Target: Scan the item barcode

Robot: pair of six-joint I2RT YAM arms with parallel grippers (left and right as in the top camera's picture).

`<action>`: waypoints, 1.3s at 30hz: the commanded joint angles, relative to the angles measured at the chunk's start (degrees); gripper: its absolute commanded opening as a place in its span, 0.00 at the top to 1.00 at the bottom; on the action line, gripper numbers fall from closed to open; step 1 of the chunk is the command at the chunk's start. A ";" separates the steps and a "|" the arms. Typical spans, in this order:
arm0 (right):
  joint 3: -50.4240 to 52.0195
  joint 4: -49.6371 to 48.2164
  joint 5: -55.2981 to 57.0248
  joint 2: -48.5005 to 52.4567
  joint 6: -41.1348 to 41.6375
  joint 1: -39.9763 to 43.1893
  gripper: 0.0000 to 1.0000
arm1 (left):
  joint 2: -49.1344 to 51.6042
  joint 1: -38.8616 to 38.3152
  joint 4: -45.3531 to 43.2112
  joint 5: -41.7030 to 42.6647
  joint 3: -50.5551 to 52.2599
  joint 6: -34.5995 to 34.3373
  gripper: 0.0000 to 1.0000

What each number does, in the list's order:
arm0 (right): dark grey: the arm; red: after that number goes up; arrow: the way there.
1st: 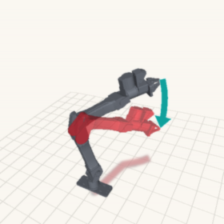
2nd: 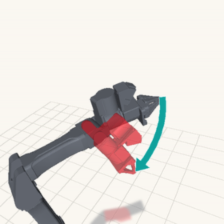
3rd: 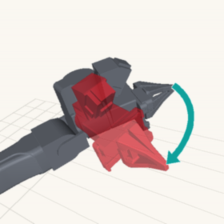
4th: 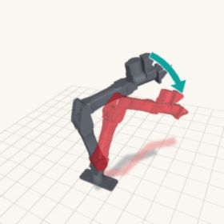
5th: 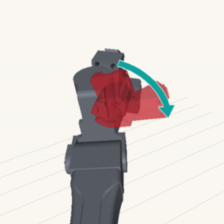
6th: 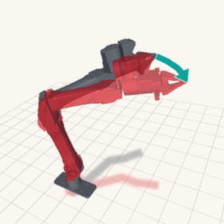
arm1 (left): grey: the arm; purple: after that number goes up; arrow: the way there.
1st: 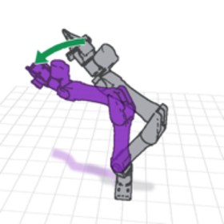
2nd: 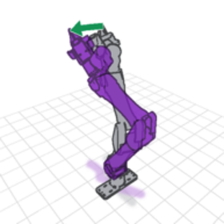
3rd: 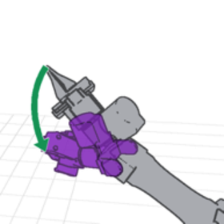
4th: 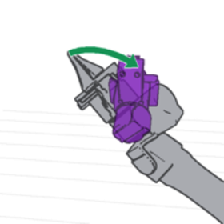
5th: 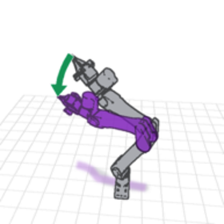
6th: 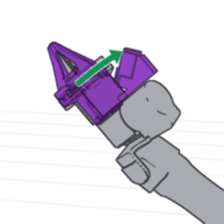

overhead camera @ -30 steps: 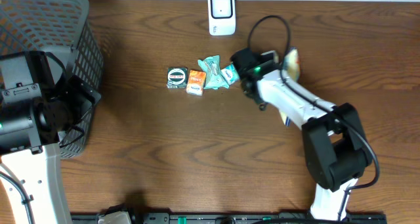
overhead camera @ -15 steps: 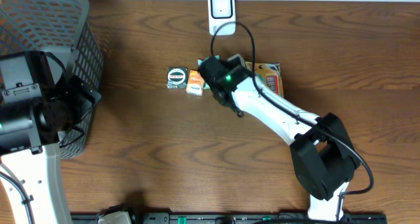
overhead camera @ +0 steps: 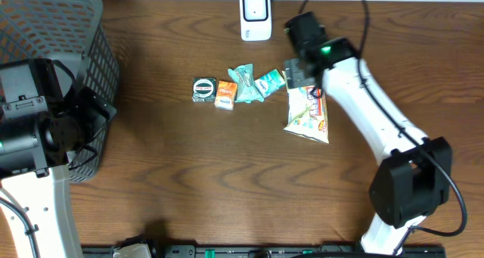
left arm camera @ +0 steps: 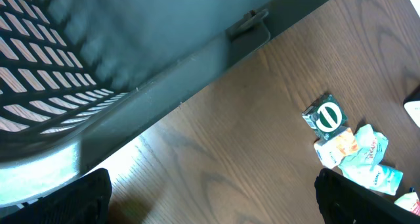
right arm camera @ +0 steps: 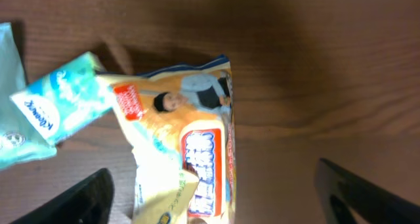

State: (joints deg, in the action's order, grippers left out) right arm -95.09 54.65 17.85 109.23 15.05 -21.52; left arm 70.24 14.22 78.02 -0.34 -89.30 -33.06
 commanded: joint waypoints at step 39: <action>16.48 -38.10 -17.40 -11.54 -4.74 8.02 0.99 | -0.26 0.35 0.17 -0.35 -0.61 -0.24 0.02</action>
State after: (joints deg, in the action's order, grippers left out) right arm -77.54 18.96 -0.97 98.39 10.20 -12.43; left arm 70.24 14.22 78.02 -0.36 -89.30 -33.06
